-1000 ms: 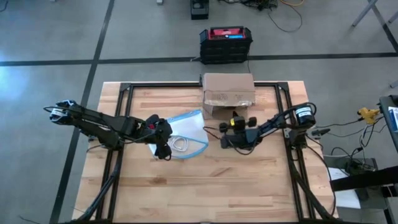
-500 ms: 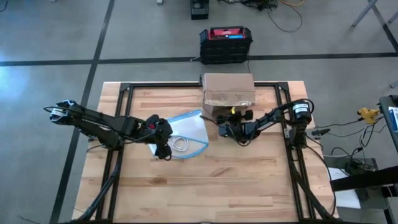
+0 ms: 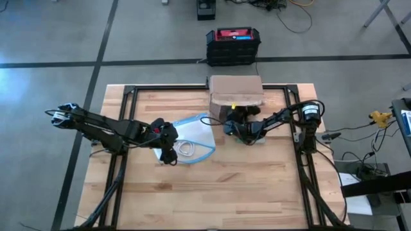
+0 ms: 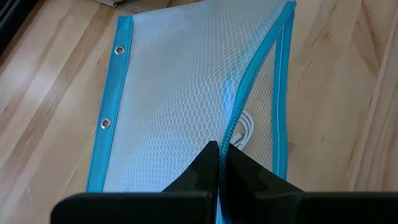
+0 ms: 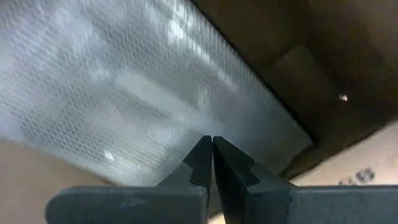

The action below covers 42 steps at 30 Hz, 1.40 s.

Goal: Unpack boxes
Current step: Remove the transparent zip bag containing the pen holder from the cardboard box

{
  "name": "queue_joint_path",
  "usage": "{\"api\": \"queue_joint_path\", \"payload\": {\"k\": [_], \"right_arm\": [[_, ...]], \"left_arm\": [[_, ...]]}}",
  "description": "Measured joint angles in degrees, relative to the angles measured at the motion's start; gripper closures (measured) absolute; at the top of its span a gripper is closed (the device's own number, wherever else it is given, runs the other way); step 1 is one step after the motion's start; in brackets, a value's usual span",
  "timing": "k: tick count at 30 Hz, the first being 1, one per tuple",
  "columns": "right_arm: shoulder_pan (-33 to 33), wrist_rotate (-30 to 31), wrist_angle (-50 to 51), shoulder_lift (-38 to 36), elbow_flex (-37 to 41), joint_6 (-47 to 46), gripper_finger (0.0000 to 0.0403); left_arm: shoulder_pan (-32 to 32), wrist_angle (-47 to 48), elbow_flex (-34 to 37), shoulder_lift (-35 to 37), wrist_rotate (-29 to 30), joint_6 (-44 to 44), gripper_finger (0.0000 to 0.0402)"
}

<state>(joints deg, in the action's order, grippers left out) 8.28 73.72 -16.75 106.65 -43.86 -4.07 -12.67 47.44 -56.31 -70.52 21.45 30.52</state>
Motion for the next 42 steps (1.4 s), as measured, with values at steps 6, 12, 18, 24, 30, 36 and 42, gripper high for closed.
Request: {"api": "queue_joint_path", "payload": {"k": [6, 12, 18, 24, 30, 36, 42], "right_arm": [[-0.01, 1.89, 17.54, -0.04, 0.0, -12.04, 0.0403], [-1.11, 1.74, 36.88, -0.33, -0.2, -32.17, 0.0403], [-1.7, 1.0, 55.52, -0.33, -0.04, -51.79, 0.0403], [-1.77, -4.06, 60.53, -0.26, 0.18, -64.54, 0.0403], [-6.12, -8.58, 47.52, -0.46, 0.2, -71.63, 0.0403], [-6.81, -8.24, 29.15, -0.52, 0.17, -59.26, 0.0403], [-3.78, -3.69, 27.96, -0.84, 0.13, -57.06, 0.0403]], "left_arm": [[0.0, 0.0, 0.0, 0.0, -0.02, 0.02, 0.0401], [0.0, 0.0, 0.0, 0.0, -0.02, 0.02, 0.0401], [0.0, -0.02, 0.0, 0.0, -0.02, 0.04, 0.0401], [0.0, -0.03, 0.0, 0.0, -0.03, 0.04, 0.0401], [0.0, -0.11, 0.0, 0.0, -0.02, 0.07, 0.0402], [0.02, -0.17, 0.0, 0.0, -0.03, 0.04, 0.0401], [0.0, -0.02, 0.0, -0.02, -0.07, -0.25, 0.0401]]}}
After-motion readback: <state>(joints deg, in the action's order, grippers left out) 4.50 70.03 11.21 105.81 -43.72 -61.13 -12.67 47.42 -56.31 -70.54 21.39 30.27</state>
